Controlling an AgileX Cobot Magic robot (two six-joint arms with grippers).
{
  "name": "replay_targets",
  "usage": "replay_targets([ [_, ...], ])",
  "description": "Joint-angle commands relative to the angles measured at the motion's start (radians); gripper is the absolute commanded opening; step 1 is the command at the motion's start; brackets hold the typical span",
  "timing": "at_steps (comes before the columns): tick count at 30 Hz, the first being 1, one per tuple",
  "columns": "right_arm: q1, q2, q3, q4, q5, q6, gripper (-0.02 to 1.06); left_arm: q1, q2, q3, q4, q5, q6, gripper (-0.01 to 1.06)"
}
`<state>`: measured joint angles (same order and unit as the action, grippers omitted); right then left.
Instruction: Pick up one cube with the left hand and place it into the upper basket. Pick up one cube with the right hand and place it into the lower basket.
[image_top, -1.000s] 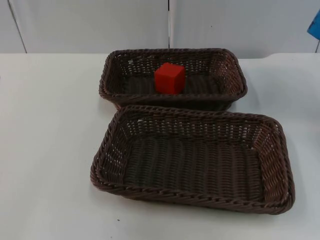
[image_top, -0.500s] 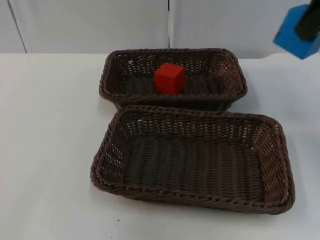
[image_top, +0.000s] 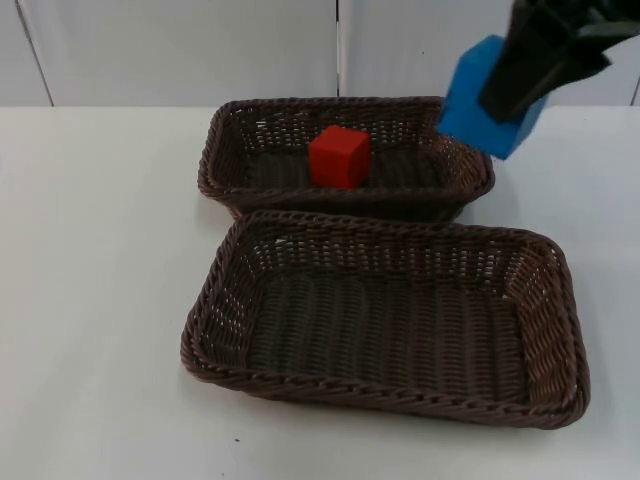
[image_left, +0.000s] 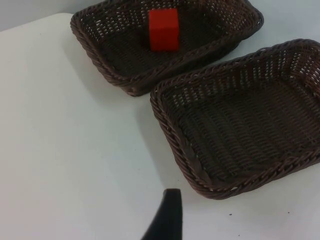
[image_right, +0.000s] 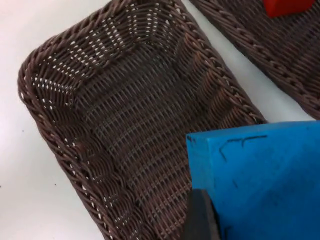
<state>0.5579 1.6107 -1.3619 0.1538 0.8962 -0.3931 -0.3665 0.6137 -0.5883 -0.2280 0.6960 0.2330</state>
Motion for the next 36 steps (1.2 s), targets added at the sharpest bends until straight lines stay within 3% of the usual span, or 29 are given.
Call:
replay_targets([
  [1, 0.030, -0.011, -0.004, -0.026, -0.022, 0.026, 0.00, -0.005, -0.005, 0.006, 0.007, 0.000, -0.003, 0.78],
  [10, 0.114, -0.011, -0.001, -0.017, -0.063, 0.057, 0.00, -0.005, -0.005, 0.006, 0.004, 0.000, -0.003, 0.78],
  [16, 0.115, -0.011, 0.002, -0.022, -0.072, 0.074, 0.00, -0.005, -0.005, 0.006, 0.004, 0.000, -0.003, 0.78],
  [36, 0.115, -0.011, 0.284, -0.010, -0.437, 0.093, 0.00, -0.005, -0.005, 0.006, 0.001, 0.000, -0.003, 0.78],
])
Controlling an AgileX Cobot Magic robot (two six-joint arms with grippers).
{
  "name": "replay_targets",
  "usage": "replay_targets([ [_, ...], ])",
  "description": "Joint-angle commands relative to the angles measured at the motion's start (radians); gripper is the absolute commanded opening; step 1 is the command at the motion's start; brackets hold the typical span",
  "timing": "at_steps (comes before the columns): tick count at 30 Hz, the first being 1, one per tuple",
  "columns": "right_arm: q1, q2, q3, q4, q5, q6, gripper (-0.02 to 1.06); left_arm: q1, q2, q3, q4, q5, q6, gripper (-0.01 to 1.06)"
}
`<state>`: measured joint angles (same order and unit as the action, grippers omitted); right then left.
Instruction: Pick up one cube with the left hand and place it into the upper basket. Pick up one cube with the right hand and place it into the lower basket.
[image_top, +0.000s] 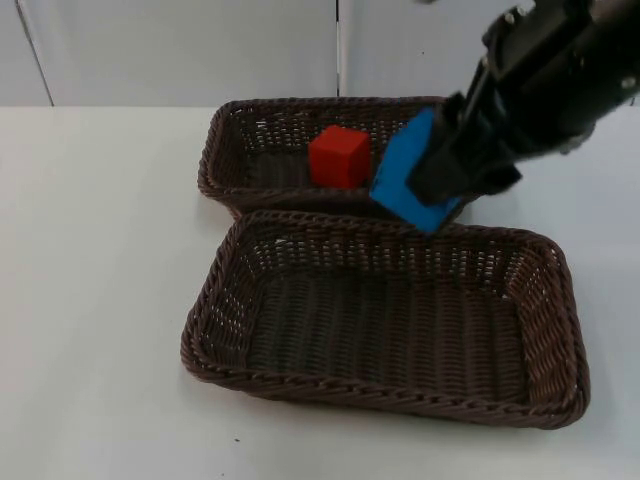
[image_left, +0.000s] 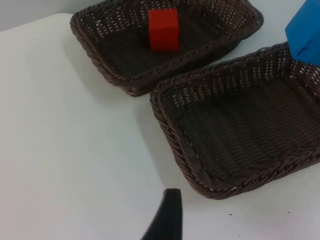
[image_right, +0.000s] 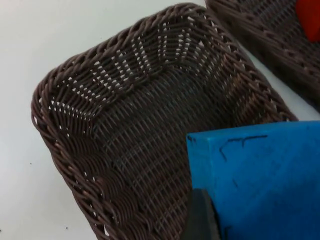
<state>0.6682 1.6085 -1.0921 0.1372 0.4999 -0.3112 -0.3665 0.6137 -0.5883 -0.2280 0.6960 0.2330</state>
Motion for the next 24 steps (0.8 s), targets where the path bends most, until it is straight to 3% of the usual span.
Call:
replay_targets([
  [1, 0.005, -0.008, 0.025, 0.007, -0.048, 0.018, 0.00, -0.005, -0.005, 0.006, 0.001, 0.000, -0.003, 0.78],
  [11, 0.005, 0.034, 0.042, 0.030, -0.064, 0.026, 0.00, -0.005, -0.005, 0.006, -0.003, 0.002, -0.003, 0.78],
  [24, 0.005, 0.263, 0.042, 0.030, -0.220, 0.026, 0.00, -0.005, -0.005, 0.006, 0.006, 0.002, -0.003, 0.78],
])
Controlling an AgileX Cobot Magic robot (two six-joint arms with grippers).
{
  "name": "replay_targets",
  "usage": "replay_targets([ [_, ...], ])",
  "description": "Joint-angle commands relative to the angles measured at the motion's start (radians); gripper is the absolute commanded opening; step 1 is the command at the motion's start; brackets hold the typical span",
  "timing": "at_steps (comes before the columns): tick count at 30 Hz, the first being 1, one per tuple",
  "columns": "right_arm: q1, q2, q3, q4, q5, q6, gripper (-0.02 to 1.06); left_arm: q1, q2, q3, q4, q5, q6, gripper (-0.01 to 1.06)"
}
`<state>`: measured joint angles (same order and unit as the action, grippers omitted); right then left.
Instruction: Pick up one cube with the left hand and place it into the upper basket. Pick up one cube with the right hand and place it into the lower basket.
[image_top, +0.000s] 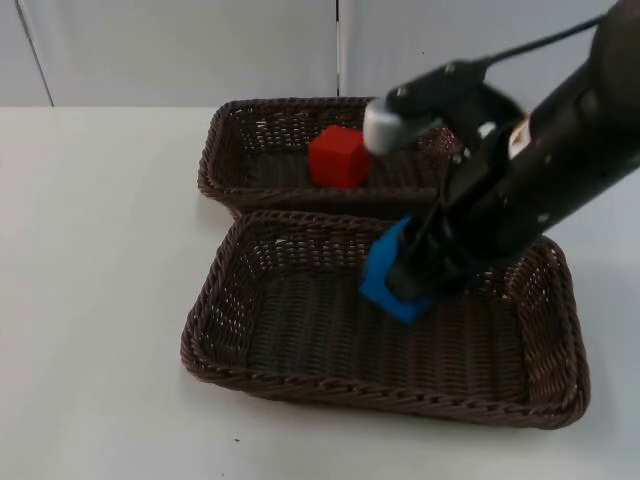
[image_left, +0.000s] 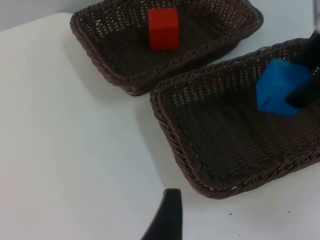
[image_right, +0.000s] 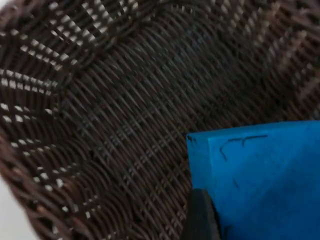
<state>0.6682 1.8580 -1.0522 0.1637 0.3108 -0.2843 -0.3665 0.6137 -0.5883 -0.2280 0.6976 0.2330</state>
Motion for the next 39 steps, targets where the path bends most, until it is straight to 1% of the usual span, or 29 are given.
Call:
replay_targets([
  [1, 0.005, 0.033, 0.003, 0.003, -0.045, -0.001, 0.00, -0.005, -0.005, 0.006, 0.006, 0.000, -0.003, 0.78],
  [8, 0.005, 0.115, 0.003, 0.003, -0.093, -0.001, 0.00, -0.005, -0.005, 0.006, 0.006, 0.000, -0.003, 0.78],
  [13, 0.005, 0.134, 0.003, 0.003, -0.095, -0.001, 0.00, -0.005, -0.005, 0.006, 0.006, 0.000, -0.003, 0.78],
  [15, 0.005, 0.134, 0.003, 0.003, -0.095, -0.001, 0.04, -0.005, -0.005, 0.006, 0.006, 0.000, -0.003, 0.78],
  [16, 0.005, 0.134, 0.003, 0.003, -0.095, -0.001, 0.04, -0.005, -0.005, 0.006, 0.006, 0.000, -0.003, 0.78],
  [17, 0.005, 0.134, 0.003, 0.003, -0.095, -0.001, 0.08, -0.005, -0.005, 0.006, 0.006, 0.000, -0.003, 0.78],
  [18, 0.005, 0.134, 0.003, 0.003, -0.095, -0.001, 0.14, -0.005, -0.005, 0.006, 0.006, 0.000, -0.003, 0.78],
  [20, 0.005, 0.132, 0.003, -0.001, -0.095, -0.001, 0.29, -0.005, -0.005, 0.006, 0.006, 0.000, -0.003, 0.78],
  [21, 0.005, 0.132, 0.003, -0.001, -0.095, -0.001, 0.29, -0.005, -0.005, 0.006, 0.006, 0.000, -0.003, 0.78],
  [24, 0.005, 0.128, 0.000, -0.001, -0.095, -0.001, 0.57, -0.005, -0.005, 0.006, 0.006, 0.000, -0.003, 0.78],
  [25, 0.005, 0.123, 0.000, -0.001, -0.095, 0.004, 0.64, -0.005, -0.005, 0.006, 0.006, 0.000, -0.003, 0.78],
  [26, 0.005, 0.123, 0.000, -0.001, -0.095, 0.004, 0.64, -0.005, -0.005, 0.006, 0.006, 0.000, -0.003, 0.78],
  [28, 0.005, 0.095, 0.000, -0.001, -0.096, 0.004, 0.76, -0.005, -0.005, 0.006, 0.006, 0.000, -0.003, 0.78],
  [33, 0.005, 0.006, 0.000, -0.001, -0.089, 0.004, 0.77, -0.005, -0.005, 0.006, 0.006, 0.000, -0.003, 0.78],
  [39, 0.005, -0.161, 0.000, 0.003, -0.037, 0.004, 0.77, -0.005, -0.005, 0.006, 0.006, 0.000, -0.003, 0.78],
])
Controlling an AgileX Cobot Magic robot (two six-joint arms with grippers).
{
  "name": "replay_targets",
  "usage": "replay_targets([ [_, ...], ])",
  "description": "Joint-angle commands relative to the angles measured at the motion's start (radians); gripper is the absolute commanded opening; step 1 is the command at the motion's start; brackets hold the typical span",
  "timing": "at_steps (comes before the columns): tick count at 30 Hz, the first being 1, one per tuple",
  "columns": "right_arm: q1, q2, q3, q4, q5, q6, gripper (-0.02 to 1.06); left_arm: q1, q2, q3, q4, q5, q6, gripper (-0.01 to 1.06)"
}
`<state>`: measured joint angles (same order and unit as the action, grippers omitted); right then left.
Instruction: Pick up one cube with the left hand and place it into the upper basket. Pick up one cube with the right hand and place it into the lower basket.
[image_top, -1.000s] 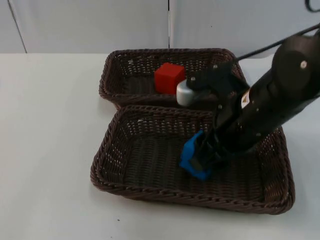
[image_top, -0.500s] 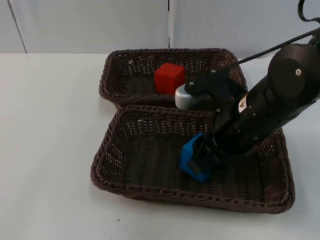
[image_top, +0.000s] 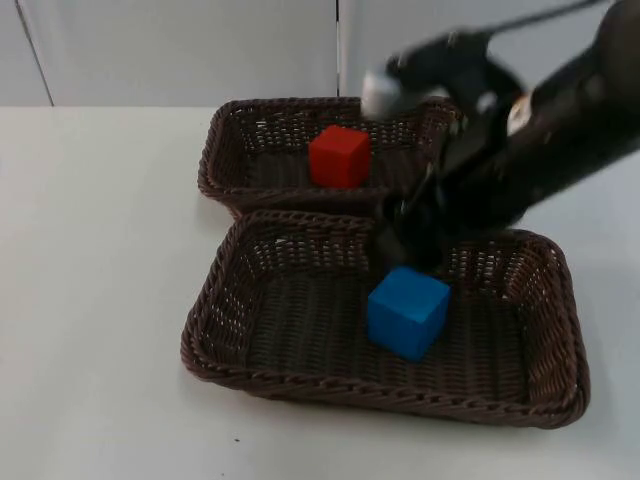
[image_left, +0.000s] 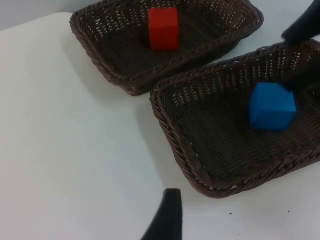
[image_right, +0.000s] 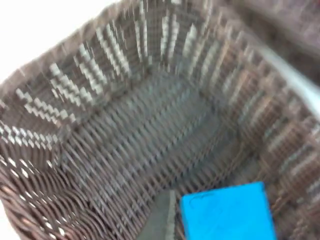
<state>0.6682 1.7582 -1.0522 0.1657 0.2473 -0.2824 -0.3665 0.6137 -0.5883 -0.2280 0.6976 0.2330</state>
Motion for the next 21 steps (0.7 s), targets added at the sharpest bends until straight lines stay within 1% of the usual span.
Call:
replay_targets([
  [1, 0.005, -0.119, 0.000, 0.001, 0.049, 0.002, 0.77, -0.005, -0.005, 0.006, 0.006, 0.000, -0.003, 0.78],
  [2, 0.005, -0.119, 0.000, 0.001, 0.049, 0.002, 0.77, -0.005, -0.005, 0.006, 0.006, 0.000, -0.003, 0.78],
  [7, 0.005, -0.286, 0.000, 0.001, 0.116, 0.002, 0.77, -0.005, -0.005, 0.006, 0.006, 0.000, -0.003, 0.78],
  [8, 0.005, -0.286, 0.000, 0.001, 0.116, 0.002, 0.77, -0.005, -0.005, 0.006, 0.006, 0.000, -0.003, 0.78],
  [12, 0.005, -0.388, 0.000, 0.001, 0.170, 0.002, 0.77, -0.005, -0.005, 0.006, 0.006, 0.000, -0.003, 0.78],
  [16, 0.005, -0.430, 0.000, -0.003, 0.190, 0.002, 0.77, -0.005, -0.005, 0.006, 0.012, 0.000, -0.003, 0.78],
  [21, 0.005, -0.461, 0.002, -0.003, 0.194, 0.002, 0.77, -0.005, -0.005, 0.006, 0.012, 0.000, -0.003, 0.78],
])
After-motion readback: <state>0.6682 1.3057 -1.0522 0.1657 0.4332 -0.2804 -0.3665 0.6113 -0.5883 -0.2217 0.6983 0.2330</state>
